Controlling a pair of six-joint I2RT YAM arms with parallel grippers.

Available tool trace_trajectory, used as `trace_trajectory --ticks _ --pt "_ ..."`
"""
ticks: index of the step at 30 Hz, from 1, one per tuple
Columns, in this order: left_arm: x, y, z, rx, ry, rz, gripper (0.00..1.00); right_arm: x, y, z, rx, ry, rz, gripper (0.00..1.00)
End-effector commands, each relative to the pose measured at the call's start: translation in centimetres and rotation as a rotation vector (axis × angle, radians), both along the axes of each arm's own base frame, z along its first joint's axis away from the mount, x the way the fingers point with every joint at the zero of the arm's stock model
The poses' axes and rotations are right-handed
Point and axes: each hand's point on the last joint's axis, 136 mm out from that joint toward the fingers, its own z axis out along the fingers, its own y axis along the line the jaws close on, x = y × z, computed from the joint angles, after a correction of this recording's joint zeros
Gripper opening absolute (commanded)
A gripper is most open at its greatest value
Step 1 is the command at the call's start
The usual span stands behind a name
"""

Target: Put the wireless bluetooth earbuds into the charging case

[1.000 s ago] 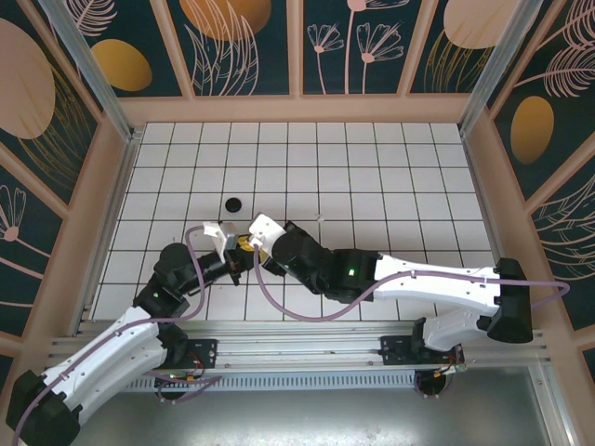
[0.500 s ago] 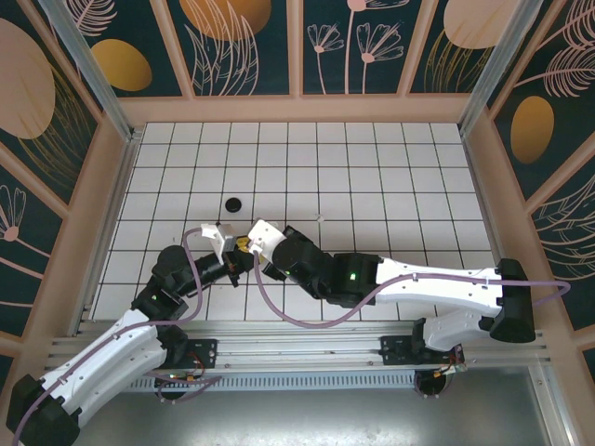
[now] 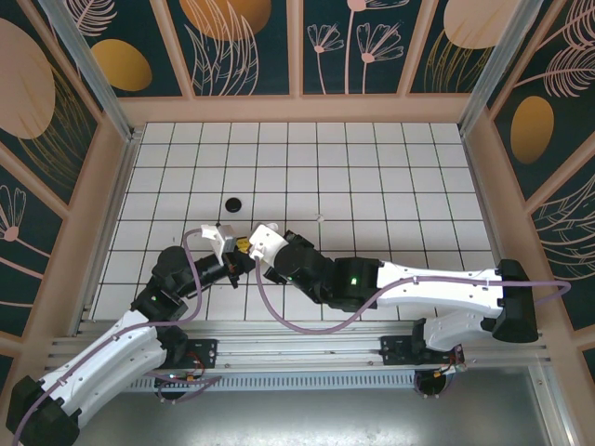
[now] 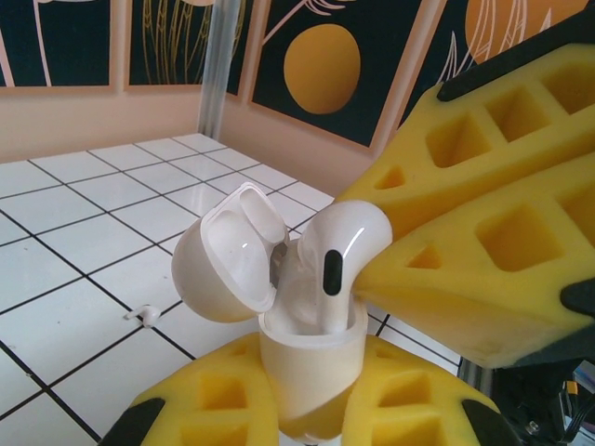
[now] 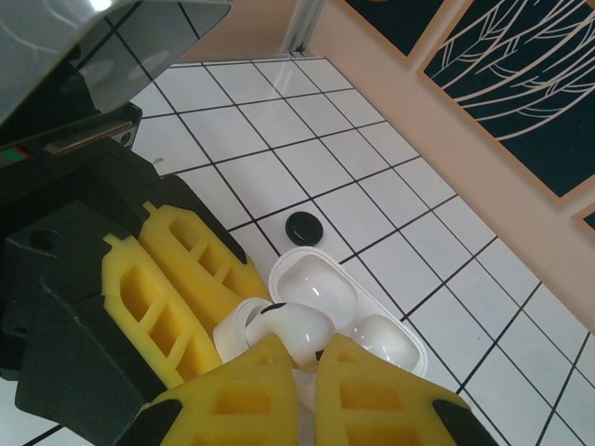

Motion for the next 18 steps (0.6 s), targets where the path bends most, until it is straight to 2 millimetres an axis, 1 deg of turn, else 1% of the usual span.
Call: trace_trajectory --ticks 1,6,13,18 --pt "0.98 1.03 3.39 -0.089 -0.081 0.082 0.00 -1.29 -0.63 -2.07 -0.086 0.003 0.047 0.09" --pt "0.91 1.01 3.32 -0.092 -0.081 0.079 0.00 -1.12 -0.79 -2.30 -0.095 -0.005 0.041 0.11" --pt "0.56 0.82 3.49 -0.097 -0.087 0.055 0.00 -0.65 -0.88 -2.29 -0.102 -0.002 0.042 0.11" --pt "0.38 0.70 3.29 -0.092 -0.083 0.042 0.00 -0.48 -0.82 -2.45 -0.141 0.003 0.066 0.10"
